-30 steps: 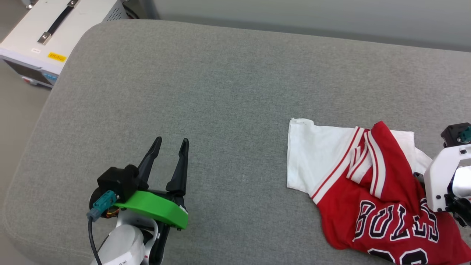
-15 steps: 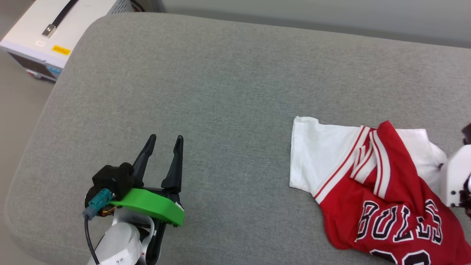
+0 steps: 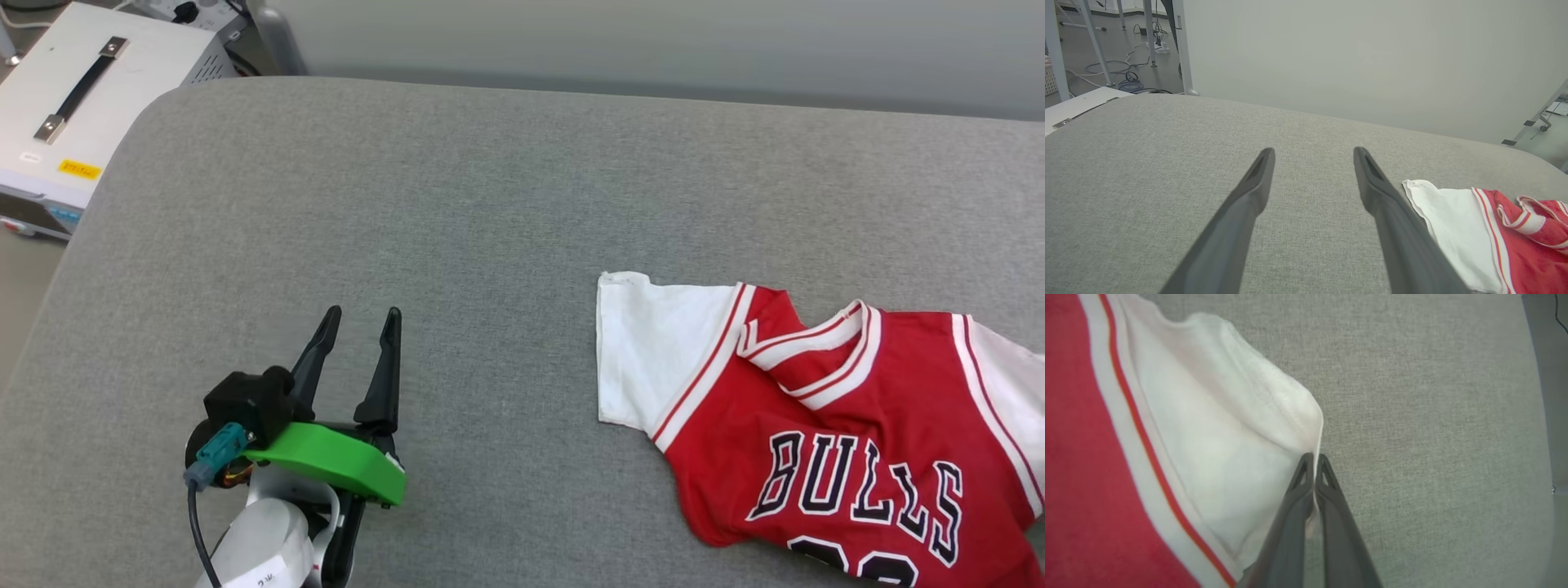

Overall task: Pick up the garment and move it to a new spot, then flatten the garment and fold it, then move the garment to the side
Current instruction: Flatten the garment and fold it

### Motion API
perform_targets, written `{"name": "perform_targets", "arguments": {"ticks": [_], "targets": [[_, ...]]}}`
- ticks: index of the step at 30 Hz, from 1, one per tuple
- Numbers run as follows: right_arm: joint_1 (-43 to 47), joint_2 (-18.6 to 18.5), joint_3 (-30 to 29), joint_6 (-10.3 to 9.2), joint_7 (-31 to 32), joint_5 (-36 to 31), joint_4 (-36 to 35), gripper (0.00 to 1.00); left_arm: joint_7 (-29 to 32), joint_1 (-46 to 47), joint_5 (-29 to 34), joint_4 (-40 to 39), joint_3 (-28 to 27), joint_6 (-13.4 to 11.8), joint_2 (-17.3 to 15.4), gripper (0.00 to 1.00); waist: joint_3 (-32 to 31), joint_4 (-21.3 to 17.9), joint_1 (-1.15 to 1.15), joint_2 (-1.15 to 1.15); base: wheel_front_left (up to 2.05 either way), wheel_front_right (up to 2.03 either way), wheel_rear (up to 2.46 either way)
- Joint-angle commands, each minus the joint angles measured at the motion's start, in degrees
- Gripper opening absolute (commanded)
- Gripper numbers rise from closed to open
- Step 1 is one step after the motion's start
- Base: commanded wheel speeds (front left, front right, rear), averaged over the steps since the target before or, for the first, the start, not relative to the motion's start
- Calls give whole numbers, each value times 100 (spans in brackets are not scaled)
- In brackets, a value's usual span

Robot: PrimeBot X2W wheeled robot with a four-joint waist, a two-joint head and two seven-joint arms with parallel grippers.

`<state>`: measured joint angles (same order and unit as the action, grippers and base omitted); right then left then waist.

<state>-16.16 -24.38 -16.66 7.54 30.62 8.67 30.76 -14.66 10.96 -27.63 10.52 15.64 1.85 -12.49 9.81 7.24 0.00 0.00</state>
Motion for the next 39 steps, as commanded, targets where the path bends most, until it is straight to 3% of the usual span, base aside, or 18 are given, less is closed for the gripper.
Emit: {"name": "perform_targets", "arguments": {"ticks": [1, 2, 7, 14, 21, 29, 34, 39], "targets": [[54, 95, -52, -5, -33, -82, -5, 49, -34, -66, 21, 23, -15, 39, 15, 100, -62, -82, 0, 0, 0, 0, 0], [51, 173, -113, -5, -84, -128, -17, 100, -34, -80, 21, 42, -14, 39, 16, 100, -92, -116, 0, 0, 0, 0, 0], [-22, 407, -137, -5, -622, -242, -238, 100, -34, -108, 10, 93, -17, 50, 29, 100, -248, -302, 0, 0, 0, 0, 0], [103, 693, 41, -5, -1730, -29, -1206, 100, -34, -172, -3, 86, 24, 91, 70, 100, -380, -594, 0, 0, 0, 0, 0], [665, 1016, 255, -5, -2923, 539, -2487, 100, -34, -293, -41, 145, 202, 210, 152, 100, -484, -805, 0, 0, 0, 0, 0], [1398, 1561, 492, -5, -3796, 528, -3330, 100, 144, -140, -10, 144, 485, 304, 203, 100, -384, -1099, 0, 0, 0, 0, 0], [1453, 1745, 572, -5, -3928, 510, -3435, 100, 1048, 546, 63, 139, 861, 408, 83, 100, -188, -1315, 0, 0, 0, 0, 0], [1285, 1820, 661, -5, -3995, 484, -3420, 100, 2917, 1542, -169, 415, 1026, 416, -76, 100, 57, -1637, 0, 0, 0, 0, 0]]}}
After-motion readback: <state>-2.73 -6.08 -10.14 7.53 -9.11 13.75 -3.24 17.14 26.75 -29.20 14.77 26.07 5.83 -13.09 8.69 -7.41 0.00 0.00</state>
